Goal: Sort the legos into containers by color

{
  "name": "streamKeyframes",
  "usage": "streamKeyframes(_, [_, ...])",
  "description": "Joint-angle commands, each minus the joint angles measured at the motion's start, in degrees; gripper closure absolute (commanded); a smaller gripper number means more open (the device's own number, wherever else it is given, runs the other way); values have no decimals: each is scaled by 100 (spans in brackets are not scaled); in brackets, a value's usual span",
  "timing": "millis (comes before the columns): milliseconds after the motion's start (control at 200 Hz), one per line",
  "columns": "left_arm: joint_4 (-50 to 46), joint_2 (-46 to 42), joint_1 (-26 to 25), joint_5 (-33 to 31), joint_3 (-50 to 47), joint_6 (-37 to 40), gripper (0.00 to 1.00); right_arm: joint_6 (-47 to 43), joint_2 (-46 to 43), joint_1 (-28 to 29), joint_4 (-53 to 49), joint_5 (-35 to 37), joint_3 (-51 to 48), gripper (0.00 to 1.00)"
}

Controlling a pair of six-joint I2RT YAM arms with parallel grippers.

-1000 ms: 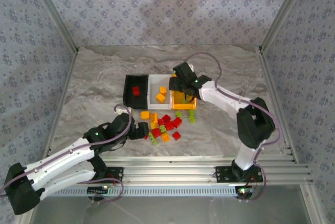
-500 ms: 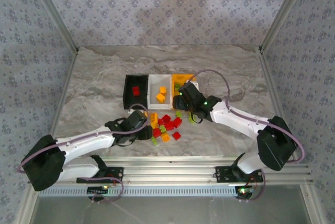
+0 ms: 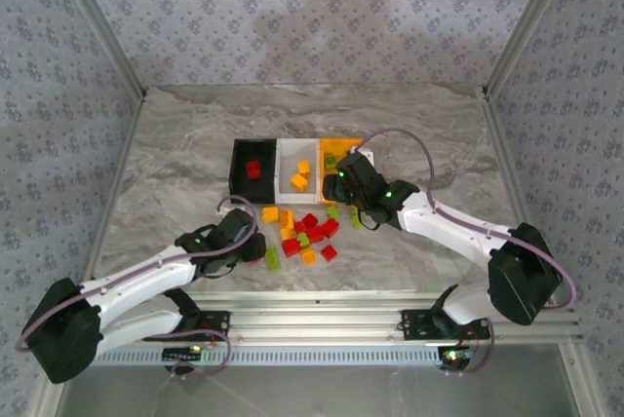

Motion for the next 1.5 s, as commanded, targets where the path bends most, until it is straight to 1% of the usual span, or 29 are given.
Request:
streamKeyframes(0, [97,33,20,101,50,33,39,119,-122,-14,56,125,-75,22])
streamKeyframes(200, [359,709,16,151,105,39,39,118,-214,-7,26,143,-104,22])
streamKeyframes(360, [283,949,20,123,89,-13,52,133,-328,-7,10,185,-176,22])
streamKeyframes(540, [28,611,20,139,112,-13,69,144,-402,-28,22,223,-239,22])
streamKeyframes(610, [-136,374,20,131,203,-15,73,153,-433,-42,40,231,-259,22])
streamKeyframes(695, [-405,105,21,14,445,-7,75,183,-493,-46,47,248,-319,22])
streamKeyframes(800, [-632,0,137,-250,1047,194,76,214,-601,-50,116,257,-430,22])
streamKeyframes(855, [-654,112,328,-318,1429,301,76,240,-629,-43,134,244,-500,22])
streamKeyframes(939, [-419,411,669,-348,1976,489,76,292,-673,-26,137,266,-605,22])
streamKeyframes(1054, [-169,1179,1107,-567,2694,766,75,346,-743,-3,111,275,-751,22])
streamKeyframes(1189, [-8,2306,1562,-542,3455,977,75,403,-897,11,49,301,-922,22])
streamKeyframes(1279, [7,2939,1755,-513,3904,1048,74,432,-1044,38,-8,310,-1029,22])
streamKeyframes(1374, [-67,3492,1905,-520,4358,1113,70,448,-1233,68,-52,284,-1139,22])
streamKeyframes(1494, [-197,3964,1988,-477,4823,1208,60,524,-1453,161,-135,284,-1283,20])
